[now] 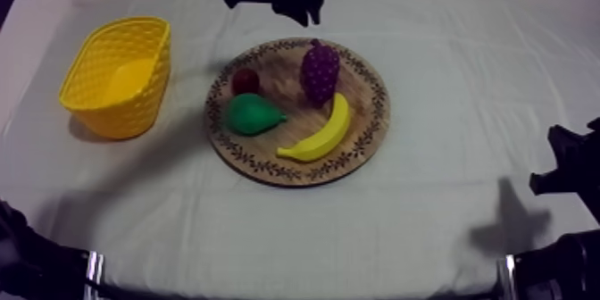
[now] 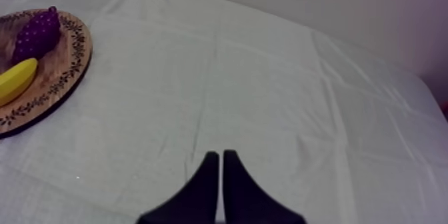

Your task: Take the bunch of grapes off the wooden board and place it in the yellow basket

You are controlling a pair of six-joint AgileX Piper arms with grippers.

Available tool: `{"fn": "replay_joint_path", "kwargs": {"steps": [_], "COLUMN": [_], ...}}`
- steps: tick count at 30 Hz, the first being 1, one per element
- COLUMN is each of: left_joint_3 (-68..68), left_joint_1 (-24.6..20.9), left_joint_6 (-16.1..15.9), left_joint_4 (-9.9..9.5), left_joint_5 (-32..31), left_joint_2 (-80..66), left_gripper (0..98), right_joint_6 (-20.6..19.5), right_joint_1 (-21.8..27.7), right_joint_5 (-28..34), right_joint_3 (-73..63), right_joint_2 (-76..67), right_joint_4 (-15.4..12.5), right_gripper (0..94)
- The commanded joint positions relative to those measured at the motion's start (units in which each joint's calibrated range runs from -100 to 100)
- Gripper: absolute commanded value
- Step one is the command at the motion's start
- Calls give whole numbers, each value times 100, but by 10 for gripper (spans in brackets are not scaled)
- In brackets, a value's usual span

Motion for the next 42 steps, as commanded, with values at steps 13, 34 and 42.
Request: {"fn": "replay_joint_path", "kwargs": {"steps": [13, 34, 42], "left_joint_3": [534, 218, -25], "left_joint_1": [-149, -281, -349], "left_joint_6": [40, -159, -329], "left_joint_4": [55, 201, 323], "left_joint_5": [-437, -676, -813], "left_joint_2": [-47, 801, 1293], "left_gripper": [878, 913, 910], "right_joint_6": [-1, -1, -1], "right_joint_1": [0, 0, 0], "right_joint_5": [1, 1, 1], "right_joint_3": [-1, -1, -1], "right_joint_2": [-2, -2, -2], "right_joint_4": [0, 0, 0], "right_gripper": [5, 5, 5]}}
